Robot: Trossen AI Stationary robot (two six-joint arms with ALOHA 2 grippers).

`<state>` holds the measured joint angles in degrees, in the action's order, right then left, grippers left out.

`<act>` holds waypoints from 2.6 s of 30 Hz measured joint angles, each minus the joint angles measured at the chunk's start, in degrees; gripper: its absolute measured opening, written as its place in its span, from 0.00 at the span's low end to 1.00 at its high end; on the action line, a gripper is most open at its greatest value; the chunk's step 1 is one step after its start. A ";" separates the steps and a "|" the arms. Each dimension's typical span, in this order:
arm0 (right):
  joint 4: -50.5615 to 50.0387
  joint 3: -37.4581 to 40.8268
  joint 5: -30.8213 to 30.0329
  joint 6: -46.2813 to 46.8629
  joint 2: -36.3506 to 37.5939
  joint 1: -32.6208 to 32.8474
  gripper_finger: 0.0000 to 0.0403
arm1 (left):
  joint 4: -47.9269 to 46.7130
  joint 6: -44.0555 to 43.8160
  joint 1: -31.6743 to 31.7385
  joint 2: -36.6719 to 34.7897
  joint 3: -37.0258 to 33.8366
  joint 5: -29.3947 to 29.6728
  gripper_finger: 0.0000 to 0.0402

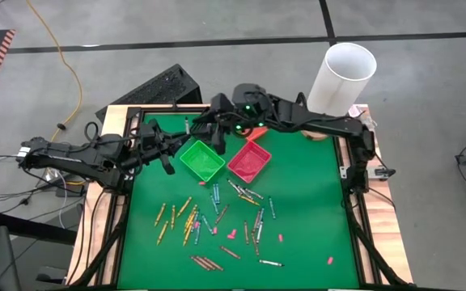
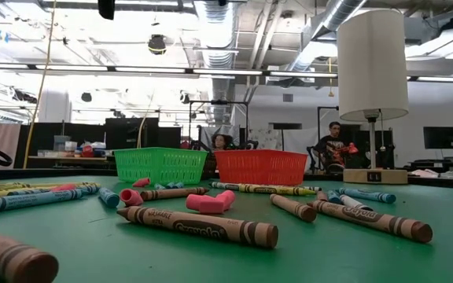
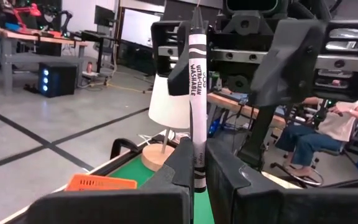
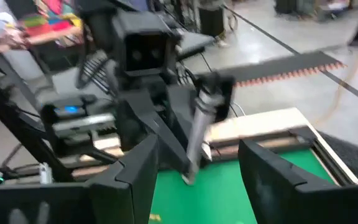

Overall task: Sort crayons
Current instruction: Put the black crayon into the black bin

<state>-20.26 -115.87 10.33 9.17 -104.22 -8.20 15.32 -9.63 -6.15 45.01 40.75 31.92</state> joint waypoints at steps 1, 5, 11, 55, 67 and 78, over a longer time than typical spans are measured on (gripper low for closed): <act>1.05 0.00 0.27 0.04 -0.18 0.02 0.54 | 0.13 0.25 0.00 0.00 0.00 0.00 0.02; 3.70 -0.09 0.33 -0.06 -0.96 0.05 0.53 | 0.52 0.42 0.00 0.00 0.00 0.01 0.02; 7.65 -0.04 0.88 0.62 -2.86 0.25 0.53 | 1.06 0.46 0.41 0.40 0.00 -0.02 0.02; 6.61 -0.08 -3.41 3.87 -4.63 -6.78 0.01 | -8.27 -4.79 0.81 1.48 -0.02 9.38 0.44; 4.05 -0.02 -4.09 13.08 -15.32 -15.11 0.00 | -11.67 -6.56 1.51 1.44 -0.02 10.75 0.46; 1.85 -0.02 -3.00 18.97 -24.69 -16.56 0.00 | -13.30 -8.22 2.05 1.44 -0.02 10.55 0.46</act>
<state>-18.41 -115.90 7.33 28.14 -128.91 -24.76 2.02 -17.85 -4.10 46.46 40.73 42.48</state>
